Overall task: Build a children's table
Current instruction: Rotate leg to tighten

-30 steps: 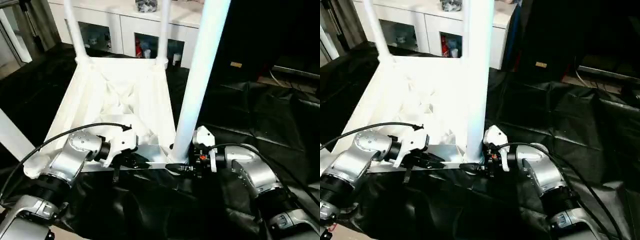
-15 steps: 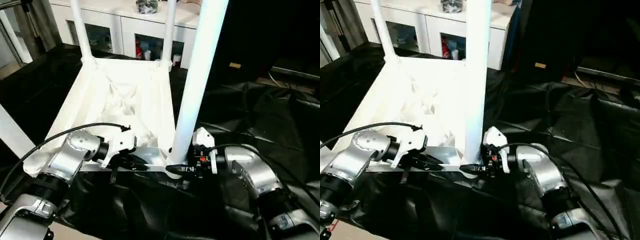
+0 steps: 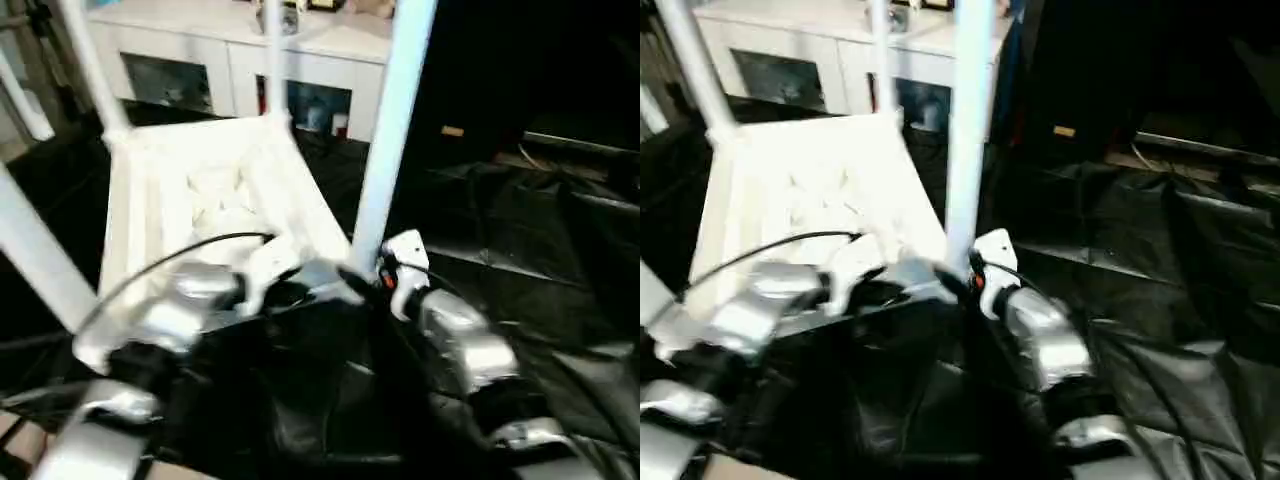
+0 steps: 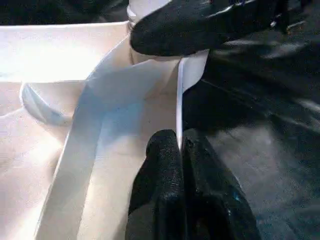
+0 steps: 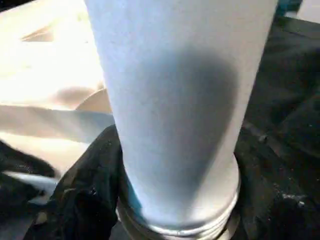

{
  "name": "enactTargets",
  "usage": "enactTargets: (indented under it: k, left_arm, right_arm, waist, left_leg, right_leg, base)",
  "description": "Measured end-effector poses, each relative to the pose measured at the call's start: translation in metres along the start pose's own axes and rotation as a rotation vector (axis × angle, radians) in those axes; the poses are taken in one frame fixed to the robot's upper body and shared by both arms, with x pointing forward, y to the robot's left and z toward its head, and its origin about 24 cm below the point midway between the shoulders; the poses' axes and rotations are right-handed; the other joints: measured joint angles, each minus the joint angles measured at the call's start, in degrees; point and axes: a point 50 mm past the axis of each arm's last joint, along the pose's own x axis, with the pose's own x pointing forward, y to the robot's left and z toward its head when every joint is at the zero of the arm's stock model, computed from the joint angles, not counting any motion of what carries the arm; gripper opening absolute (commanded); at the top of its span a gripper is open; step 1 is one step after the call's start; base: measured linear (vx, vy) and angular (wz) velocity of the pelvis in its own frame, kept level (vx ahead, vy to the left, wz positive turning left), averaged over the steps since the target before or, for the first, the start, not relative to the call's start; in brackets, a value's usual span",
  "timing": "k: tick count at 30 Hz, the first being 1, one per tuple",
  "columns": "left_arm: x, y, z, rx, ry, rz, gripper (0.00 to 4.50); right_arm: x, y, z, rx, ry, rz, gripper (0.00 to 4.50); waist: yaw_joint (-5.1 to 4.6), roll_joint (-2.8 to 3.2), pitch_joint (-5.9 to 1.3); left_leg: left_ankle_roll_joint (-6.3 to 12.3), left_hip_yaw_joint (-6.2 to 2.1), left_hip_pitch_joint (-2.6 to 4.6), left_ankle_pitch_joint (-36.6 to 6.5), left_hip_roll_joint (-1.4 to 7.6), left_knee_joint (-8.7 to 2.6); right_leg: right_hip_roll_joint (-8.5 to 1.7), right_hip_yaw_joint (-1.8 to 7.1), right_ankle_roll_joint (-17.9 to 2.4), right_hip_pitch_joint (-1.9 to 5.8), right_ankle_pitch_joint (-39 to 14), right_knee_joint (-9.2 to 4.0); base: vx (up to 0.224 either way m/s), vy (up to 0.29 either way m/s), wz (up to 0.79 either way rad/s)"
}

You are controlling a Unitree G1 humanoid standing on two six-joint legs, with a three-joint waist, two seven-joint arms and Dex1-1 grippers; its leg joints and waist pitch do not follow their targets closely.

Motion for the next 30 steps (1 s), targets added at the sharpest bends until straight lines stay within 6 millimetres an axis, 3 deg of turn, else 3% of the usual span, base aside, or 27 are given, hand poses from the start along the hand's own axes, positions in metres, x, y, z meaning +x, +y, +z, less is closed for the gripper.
enactTargets:
  k: [2, 7, 25, 27, 30]
  left_arm:
    - [0.001, 0.000, 0.000, -0.002, -0.001, -0.001, 0.00]
    - [-0.002, -0.002, 0.000, 0.006, -0.001, -0.024, 0.00]
    - [-0.036, -0.011, -0.011, 0.101, 0.006, -0.340, 0.00]
    - [-0.041, -0.011, -0.013, 0.101, 0.013, -0.367, 0.00]
    - [-0.044, -0.012, -0.014, 0.100, 0.019, -0.395, 0.00]
  right_arm:
    - [0.000, 0.000, 0.000, -0.001, -0.005, 0.000, 3.28]
    - [-0.003, -0.001, 0.000, -0.013, -0.003, 0.052, 3.62]
    - [-0.044, -0.006, 0.005, -0.193, 0.126, 0.674, 3.62]
    - [-0.046, -0.005, 0.006, -0.192, 0.128, 0.709, 3.31]
    - [-0.046, -0.004, 0.006, -0.186, 0.128, 0.733, 3.24]
  waist:
    - [0.05, 0.10, -0.06]
    - [-0.02, 0.13, -0.07]
    - [0.89, 0.05, 0.09]
    - [0.89, -0.06, 0.14]
    - [0.92, -0.10, 0.15]
  left_leg:
    - [0.00, 0.00, -0.01, 0.0, 0.00, 0.00]
    - [0.00, 0.00, -0.05, 0.0, 0.00, -0.01]
    - [0.21, 0.17, -0.14, 0.0, 0.07, -0.22]
    - [0.14, 0.16, -0.13, 0.0, 0.08, -0.20]
    - [0.12, 0.17, -0.12, 0.0, 0.08, -0.11]
  right_leg:
    - [0.00, 0.00, 0.0, 0.02, 0.0, -0.04]
    - [0.00, 0.00, -0.1, 0.03, 0.1, -0.08]
    - [0.00, -0.03, 0.0, -0.19, -0.2, -0.15]
    - [0.01, -0.03, 0.0, -0.20, -0.2, -0.13]
    - [0.01, -0.03, 0.0, -0.24, -0.2, -0.13]
  base:
    - [0.000, 0.000, 0.00]
    - [0.000, 0.000, 0.00]
    - [0.000, 0.000, 0.00]
    - [0.000, 0.000, 0.00]
    - [0.000, 0.000, 0.00]
